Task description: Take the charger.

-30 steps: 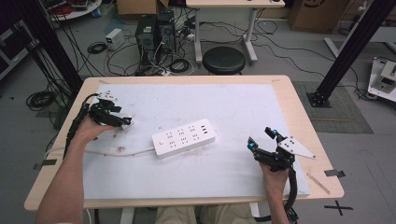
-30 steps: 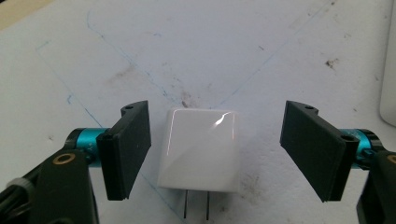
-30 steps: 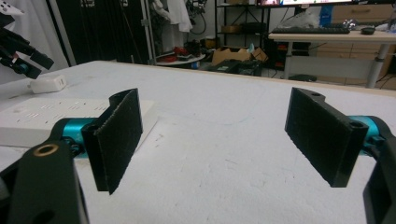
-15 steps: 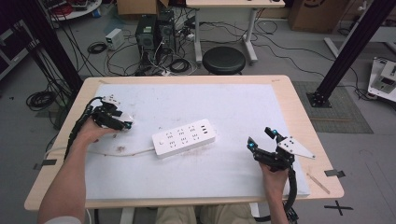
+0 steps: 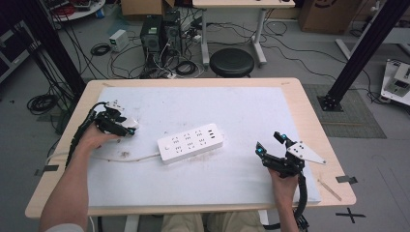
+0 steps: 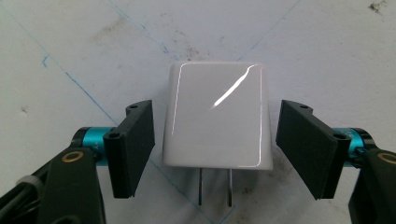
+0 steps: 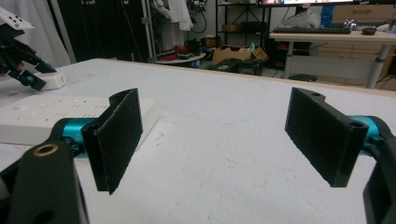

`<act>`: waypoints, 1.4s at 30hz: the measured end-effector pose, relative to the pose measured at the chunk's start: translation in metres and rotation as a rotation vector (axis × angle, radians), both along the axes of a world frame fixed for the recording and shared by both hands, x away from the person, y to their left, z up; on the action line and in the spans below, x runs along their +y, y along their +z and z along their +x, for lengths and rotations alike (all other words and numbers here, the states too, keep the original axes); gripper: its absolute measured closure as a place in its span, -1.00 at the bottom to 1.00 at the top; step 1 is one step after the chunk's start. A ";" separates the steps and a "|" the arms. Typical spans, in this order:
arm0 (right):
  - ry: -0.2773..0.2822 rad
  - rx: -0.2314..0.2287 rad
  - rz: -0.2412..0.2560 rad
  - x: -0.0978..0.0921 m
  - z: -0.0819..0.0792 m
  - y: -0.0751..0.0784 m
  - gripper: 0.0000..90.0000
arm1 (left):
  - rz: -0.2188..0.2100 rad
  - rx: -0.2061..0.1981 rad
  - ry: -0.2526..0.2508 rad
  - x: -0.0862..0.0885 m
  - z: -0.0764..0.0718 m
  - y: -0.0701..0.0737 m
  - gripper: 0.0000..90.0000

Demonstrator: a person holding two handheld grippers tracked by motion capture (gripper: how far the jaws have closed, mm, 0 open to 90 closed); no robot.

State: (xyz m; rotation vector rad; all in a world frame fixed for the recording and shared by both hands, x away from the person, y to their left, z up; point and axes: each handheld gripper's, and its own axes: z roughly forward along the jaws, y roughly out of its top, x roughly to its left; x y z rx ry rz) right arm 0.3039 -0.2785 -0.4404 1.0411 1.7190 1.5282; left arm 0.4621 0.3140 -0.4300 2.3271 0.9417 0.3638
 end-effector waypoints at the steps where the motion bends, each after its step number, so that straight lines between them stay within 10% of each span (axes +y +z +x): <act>1: 0.000 0.000 0.000 0.000 0.000 0.000 -0.57 | 0.000 -0.002 0.000 0.001 0.000 0.000 -0.38; 16: -0.001 0.002 -0.003 0.000 0.001 0.000 -0.57 | -0.015 0.007 -0.022 0.003 0.000 -0.003 -0.06; 42: -0.004 0.008 -0.007 0.001 0.001 0.000 -0.57 | -0.059 -0.142 -0.029 -0.027 -0.034 0.035 -0.06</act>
